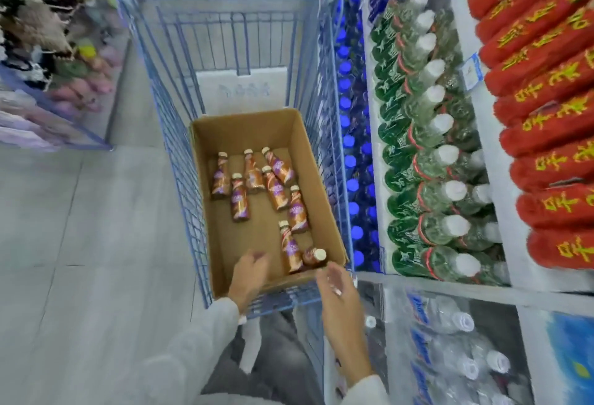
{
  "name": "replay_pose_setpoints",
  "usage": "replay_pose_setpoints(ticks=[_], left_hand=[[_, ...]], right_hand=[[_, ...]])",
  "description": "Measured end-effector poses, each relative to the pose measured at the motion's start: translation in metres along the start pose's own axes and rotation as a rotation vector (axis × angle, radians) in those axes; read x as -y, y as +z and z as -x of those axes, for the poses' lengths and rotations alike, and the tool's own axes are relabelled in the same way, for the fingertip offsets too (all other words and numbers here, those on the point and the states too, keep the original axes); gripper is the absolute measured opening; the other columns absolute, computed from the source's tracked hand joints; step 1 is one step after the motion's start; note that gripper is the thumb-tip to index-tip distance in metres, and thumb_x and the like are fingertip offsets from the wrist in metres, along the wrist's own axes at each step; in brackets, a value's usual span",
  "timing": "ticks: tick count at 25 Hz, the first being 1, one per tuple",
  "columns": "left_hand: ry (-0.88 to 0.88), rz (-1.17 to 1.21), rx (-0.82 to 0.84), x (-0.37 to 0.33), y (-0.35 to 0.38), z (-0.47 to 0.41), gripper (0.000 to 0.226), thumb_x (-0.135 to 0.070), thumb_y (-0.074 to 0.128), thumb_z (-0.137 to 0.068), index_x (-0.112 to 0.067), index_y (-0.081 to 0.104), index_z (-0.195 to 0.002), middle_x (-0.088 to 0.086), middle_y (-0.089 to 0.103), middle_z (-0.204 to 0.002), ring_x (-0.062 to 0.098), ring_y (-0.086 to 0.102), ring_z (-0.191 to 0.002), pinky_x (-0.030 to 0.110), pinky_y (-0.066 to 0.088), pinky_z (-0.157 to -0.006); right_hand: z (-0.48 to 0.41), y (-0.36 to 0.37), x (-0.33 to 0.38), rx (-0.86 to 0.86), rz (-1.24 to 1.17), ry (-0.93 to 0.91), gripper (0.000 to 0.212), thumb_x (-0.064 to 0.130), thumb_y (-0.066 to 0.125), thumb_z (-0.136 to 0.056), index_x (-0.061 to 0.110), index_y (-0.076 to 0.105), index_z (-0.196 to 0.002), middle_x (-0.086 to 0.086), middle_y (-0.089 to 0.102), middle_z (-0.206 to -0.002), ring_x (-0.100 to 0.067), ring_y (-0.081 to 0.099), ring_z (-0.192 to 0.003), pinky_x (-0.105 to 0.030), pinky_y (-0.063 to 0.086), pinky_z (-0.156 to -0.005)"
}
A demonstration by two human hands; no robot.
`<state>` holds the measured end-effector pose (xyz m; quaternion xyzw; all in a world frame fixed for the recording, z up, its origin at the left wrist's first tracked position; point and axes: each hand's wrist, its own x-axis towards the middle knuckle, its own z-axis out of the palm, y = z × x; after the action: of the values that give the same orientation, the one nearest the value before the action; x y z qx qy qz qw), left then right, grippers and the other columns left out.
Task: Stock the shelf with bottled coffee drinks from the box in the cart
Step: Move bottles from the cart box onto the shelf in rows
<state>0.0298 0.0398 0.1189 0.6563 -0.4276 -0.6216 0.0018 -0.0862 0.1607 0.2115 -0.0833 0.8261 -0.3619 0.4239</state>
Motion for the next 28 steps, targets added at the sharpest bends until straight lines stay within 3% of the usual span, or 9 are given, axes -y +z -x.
replay_pose_setpoints(ticks=[2, 6, 10, 13, 15, 19, 23, 25, 28], left_hand=[[-0.113, -0.011, 0.024, -0.006, 0.025, -0.034, 0.033, -0.027, 0.057, -0.101, -0.004, 0.069, -0.121, 0.016, 0.071, -0.119, 0.033, 0.064, -0.107, 0.032, 0.047, -0.087], [-0.251, -0.086, 0.033, -0.007, 0.075, -0.112, 0.037, -0.021, 0.057, -0.100, 0.005, 0.068, -0.123, 0.025, 0.067, -0.128, 0.039, 0.061, -0.119, 0.033, 0.045, -0.092], [-0.334, -0.115, 0.126, 0.023, 0.119, -0.165, 0.041, -0.023, 0.062, -0.101, 0.001, 0.062, -0.134, 0.021, 0.064, -0.135, 0.036, 0.062, -0.123, 0.039, 0.050, -0.104], [-0.391, -0.224, 0.005, 0.040, 0.144, -0.185, 0.061, -0.038, 0.072, -0.092, 0.002, 0.056, -0.136, 0.022, 0.061, -0.134, 0.037, 0.062, -0.121, 0.044, 0.048, -0.105], [-0.388, -0.180, 0.016, 0.040, 0.150, -0.193, 0.071, -0.038, 0.072, -0.092, 0.004, 0.044, -0.142, 0.024, 0.054, -0.141, 0.039, 0.056, -0.127, 0.045, 0.045, -0.107], [-0.318, -0.092, 0.077, 0.037, 0.120, -0.181, 0.060, -0.040, 0.068, -0.096, -0.004, 0.048, -0.140, 0.018, 0.059, -0.137, 0.036, 0.060, -0.120, 0.045, 0.048, -0.107], [-0.262, 0.050, 0.043, 0.025, 0.052, -0.142, 0.056, -0.048, 0.065, -0.097, -0.016, 0.050, -0.140, 0.010, 0.066, -0.126, 0.028, 0.067, -0.109, 0.047, 0.052, -0.105], [-0.235, 0.137, 0.013, 0.024, 0.019, -0.120, 0.055, -0.052, 0.066, -0.094, -0.020, 0.051, -0.136, 0.007, 0.068, -0.122, 0.024, 0.070, -0.105, 0.045, 0.054, -0.102], [-0.199, 0.206, -0.017, 0.025, -0.016, -0.087, 0.060, -0.062, 0.069, -0.083, -0.025, 0.056, -0.128, 0.001, 0.071, -0.116, 0.018, 0.073, -0.100, 0.033, 0.058, -0.088]], right_hand=[[-0.030, -0.001, 0.012, 0.005, -0.005, -0.002, 0.022, 0.040, 0.063, -0.098, 0.038, 0.062, -0.120, 0.025, 0.064, -0.117, 0.006, 0.059, -0.112, -0.023, 0.046, -0.097], [-0.090, 0.012, 0.014, 0.043, 0.032, 0.015, 0.010, 0.038, 0.064, -0.098, 0.047, 0.062, -0.104, 0.032, 0.067, -0.102, 0.015, 0.061, -0.099, -0.009, 0.044, -0.081], [-0.132, 0.028, -0.001, 0.099, 0.059, 0.060, 0.028, 0.041, 0.065, -0.097, 0.038, 0.064, -0.125, 0.026, 0.066, -0.117, 0.015, 0.058, -0.107, -0.007, 0.045, -0.086], [-0.150, 0.035, -0.012, 0.108, 0.063, 0.085, 0.027, 0.039, 0.067, -0.096, 0.038, 0.064, -0.123, 0.034, 0.067, -0.109, 0.022, 0.057, -0.102, 0.002, 0.041, -0.079], [-0.158, 0.038, -0.016, 0.125, 0.073, 0.105, 0.025, 0.039, 0.066, -0.097, 0.038, 0.063, -0.122, 0.038, 0.065, -0.106, 0.024, 0.056, -0.100, 0.004, 0.040, -0.077], [-0.177, 0.042, -0.005, 0.147, 0.192, 0.088, 0.033, 0.046, 0.060, -0.098, 0.037, 0.058, -0.129, 0.027, 0.063, -0.113, 0.007, 0.060, -0.107, -0.018, 0.049, -0.091], [-0.227, 0.076, 0.004, 0.189, 0.290, 0.105, 0.037, 0.048, 0.057, -0.097, 0.033, 0.053, -0.130, 0.006, 0.066, -0.116, -0.019, 0.067, -0.101, -0.044, 0.058, -0.087], [-0.266, 0.101, -0.002, 0.170, 0.331, 0.096, 0.036, 0.038, 0.060, -0.097, 0.023, 0.054, -0.129, -0.003, 0.065, -0.116, -0.026, 0.065, -0.103, -0.047, 0.056, -0.091], [-0.315, 0.131, -0.023, 0.131, 0.432, 0.167, 0.050, 0.031, 0.063, -0.095, 0.011, 0.047, -0.138, -0.014, 0.059, -0.132, -0.035, 0.059, -0.118, -0.046, 0.049, -0.100]])
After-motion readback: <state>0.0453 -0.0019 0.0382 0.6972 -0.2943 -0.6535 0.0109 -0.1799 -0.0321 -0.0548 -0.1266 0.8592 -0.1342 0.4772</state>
